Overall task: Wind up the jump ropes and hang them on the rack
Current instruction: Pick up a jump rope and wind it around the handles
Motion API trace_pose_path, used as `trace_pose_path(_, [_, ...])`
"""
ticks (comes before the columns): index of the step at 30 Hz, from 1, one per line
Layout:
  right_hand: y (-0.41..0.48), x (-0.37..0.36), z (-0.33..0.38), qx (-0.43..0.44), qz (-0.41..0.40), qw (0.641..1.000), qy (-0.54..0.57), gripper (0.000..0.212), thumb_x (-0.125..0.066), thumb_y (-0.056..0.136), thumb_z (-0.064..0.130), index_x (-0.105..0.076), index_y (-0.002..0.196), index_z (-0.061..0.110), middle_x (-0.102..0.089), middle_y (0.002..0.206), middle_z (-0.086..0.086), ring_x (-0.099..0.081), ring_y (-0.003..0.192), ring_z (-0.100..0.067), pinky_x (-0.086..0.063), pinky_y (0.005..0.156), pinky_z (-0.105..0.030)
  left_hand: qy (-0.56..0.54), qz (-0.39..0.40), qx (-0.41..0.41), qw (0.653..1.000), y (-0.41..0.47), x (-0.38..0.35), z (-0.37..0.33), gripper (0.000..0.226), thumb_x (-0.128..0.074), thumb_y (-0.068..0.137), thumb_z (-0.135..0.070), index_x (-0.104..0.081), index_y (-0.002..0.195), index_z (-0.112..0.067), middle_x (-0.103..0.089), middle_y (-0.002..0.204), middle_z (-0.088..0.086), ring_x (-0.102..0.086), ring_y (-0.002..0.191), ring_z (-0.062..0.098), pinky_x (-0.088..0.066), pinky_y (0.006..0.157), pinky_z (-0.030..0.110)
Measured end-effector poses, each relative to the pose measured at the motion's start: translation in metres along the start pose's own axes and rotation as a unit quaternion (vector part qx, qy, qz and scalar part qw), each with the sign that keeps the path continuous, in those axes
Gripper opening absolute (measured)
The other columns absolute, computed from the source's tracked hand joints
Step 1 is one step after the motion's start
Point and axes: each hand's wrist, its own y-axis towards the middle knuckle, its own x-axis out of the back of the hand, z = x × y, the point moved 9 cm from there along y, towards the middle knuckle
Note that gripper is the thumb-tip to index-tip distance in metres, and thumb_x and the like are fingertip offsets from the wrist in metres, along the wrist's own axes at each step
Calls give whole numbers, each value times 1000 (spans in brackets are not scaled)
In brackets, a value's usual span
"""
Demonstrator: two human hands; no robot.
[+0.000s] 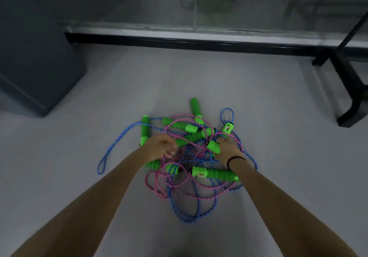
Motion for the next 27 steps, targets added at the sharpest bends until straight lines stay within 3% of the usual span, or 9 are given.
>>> trace_pose_path(3, [-4, -5, -5, -33, -16, 996, -83, 47, -50, 86, 2, -35, 130, 6, -42, 135, -16, -47, 121, -37, -41, 99, -48, 46, 0, 3, 999, 3, 5, 4, 26, -43, 94, -3, -58, 77, -16, -62, 69, 2, -58, 42, -4, -43, 46, 10])
trace_pose_path(6, [-10, -6, -14, -61, -33, 989, -131, 43, -49, 87, 5, -39, 129, 5, -44, 134, -15, -44, 123, -36, -35, 103, -47, 50, 9, -3, 999, 5, 7, 8, 25, -45, 94, -5, -59, 78, -17, -64, 71, 1, -59, 45, -5, -48, 56, 14])
trace_pose_path(10, [-23, -14, 4, 41, -13, 999, -28, 49, -59, 81, 28, -40, 120, 4, -43, 124, -17, -49, 114, -35, -43, 90, -39, 44, 11, -2, 999, 4, 9, 11, 25, -46, 95, -8, -59, 77, -20, -65, 66, -4, -60, 47, -4, -49, 66, 24])
trace_pose_path(13, [-34, -37, 9, 43, 33, 998, -38, 53, -58, 82, 33, -33, 120, 5, -47, 123, -17, -53, 110, -34, -45, 82, -39, 48, 22, -7, 999, -1, 5, 9, 23, -46, 95, -9, -59, 79, -18, -64, 73, 1, -61, 49, -3, -50, 63, 18])
trace_pose_path(15, [-37, -51, 8, 26, 54, 996, -65, 61, -58, 83, 33, -27, 127, 6, -49, 124, -19, -50, 115, -34, -45, 87, -41, 64, 28, -11, 997, -5, 3, 5, 20, -46, 95, -12, -60, 82, -17, -64, 75, -1, -61, 53, -3, -46, 52, 7])
trace_pose_path(18, [-40, -57, 5, 20, 57, 994, -89, 63, -57, 85, 23, -21, 134, 5, -44, 130, -20, -41, 124, -34, -41, 97, -41, 74, 30, -12, 997, -10, 3, 4, 19, -45, 95, -12, -60, 84, -17, -64, 75, -2, -62, 60, 2, -42, 47, 4])
trace_pose_path(21, [-44, -61, 2, 23, 58, 992, -110, 55, -55, 86, 13, -28, 133, 1, -43, 133, -19, -37, 127, -32, -39, 101, -39, 77, 35, -4, 996, -12, 2, 5, 19, -46, 95, -12, -59, 84, -18, -64, 75, -2, -61, 65, 7, -41, 48, 7])
trace_pose_path(24, [-45, -65, -6, 5, 74, 993, -95, 60, -62, 82, 24, -36, 132, 4, -47, 131, -16, -40, 124, -32, -37, 103, -39, 86, 38, 0, 996, -12, -1, 6, 16, -45, 95, -13, -61, 91, -14, -65, 77, -3, -61, 65, 6, -41, 49, 7])
trace_pose_path(27, [-49, -57, 0, 4, 87, 996, -22, 49, -65, 79, 30, -49, 120, 8, -56, 123, -12, -49, 116, -28, -37, 99, -32, 83, 40, 1, 996, -13, -3, 2, 17, -46, 96, -14, -61, 88, -15, -65, 76, -4, -61, 63, 4, -42, 54, 12])
